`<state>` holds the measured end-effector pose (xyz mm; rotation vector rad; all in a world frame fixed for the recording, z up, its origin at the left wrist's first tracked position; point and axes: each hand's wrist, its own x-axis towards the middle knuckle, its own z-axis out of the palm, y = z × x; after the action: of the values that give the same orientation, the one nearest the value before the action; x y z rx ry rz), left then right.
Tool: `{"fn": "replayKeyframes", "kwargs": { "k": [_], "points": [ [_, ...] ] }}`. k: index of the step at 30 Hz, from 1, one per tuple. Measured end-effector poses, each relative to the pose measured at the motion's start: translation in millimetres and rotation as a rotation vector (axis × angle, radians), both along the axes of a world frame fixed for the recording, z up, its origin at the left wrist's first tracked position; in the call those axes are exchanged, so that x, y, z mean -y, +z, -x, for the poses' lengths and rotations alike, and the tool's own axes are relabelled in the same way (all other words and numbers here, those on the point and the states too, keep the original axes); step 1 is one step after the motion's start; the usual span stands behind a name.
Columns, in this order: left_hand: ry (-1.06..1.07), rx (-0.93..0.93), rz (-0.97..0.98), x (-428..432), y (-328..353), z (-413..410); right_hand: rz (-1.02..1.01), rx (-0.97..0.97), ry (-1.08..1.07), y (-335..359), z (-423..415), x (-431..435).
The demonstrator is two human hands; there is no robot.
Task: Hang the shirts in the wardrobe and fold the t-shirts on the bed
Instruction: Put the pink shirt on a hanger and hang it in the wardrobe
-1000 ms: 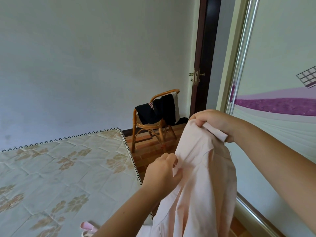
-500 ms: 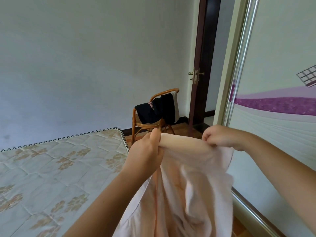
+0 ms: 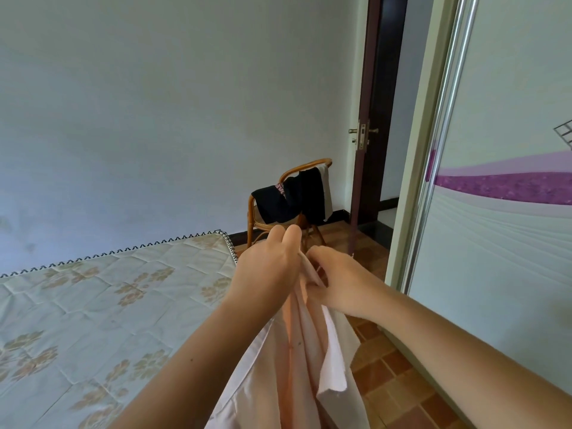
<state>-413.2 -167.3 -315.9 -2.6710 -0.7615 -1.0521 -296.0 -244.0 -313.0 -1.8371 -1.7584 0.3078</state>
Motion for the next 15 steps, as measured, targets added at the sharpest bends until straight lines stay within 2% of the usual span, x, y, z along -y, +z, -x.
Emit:
{"fn": "replayKeyframes", "kwargs": {
  "k": [5, 8, 15],
  "points": [
    [0.079, -0.071, 0.093, -10.5, 5.3, 1.2, -0.099, 0.230, -0.187, -4.1, -20.3, -7.2],
    [0.070, -0.099, 0.301, -17.4, 18.5, -5.7, -0.177, 0.314, -0.206, 22.2, -38.1, -10.0],
    [-0.082, -0.109, 0.642, -11.7, 38.3, -20.5, -0.319, 0.289, -0.272, 80.1, -58.3, -18.3]
  ]
}}
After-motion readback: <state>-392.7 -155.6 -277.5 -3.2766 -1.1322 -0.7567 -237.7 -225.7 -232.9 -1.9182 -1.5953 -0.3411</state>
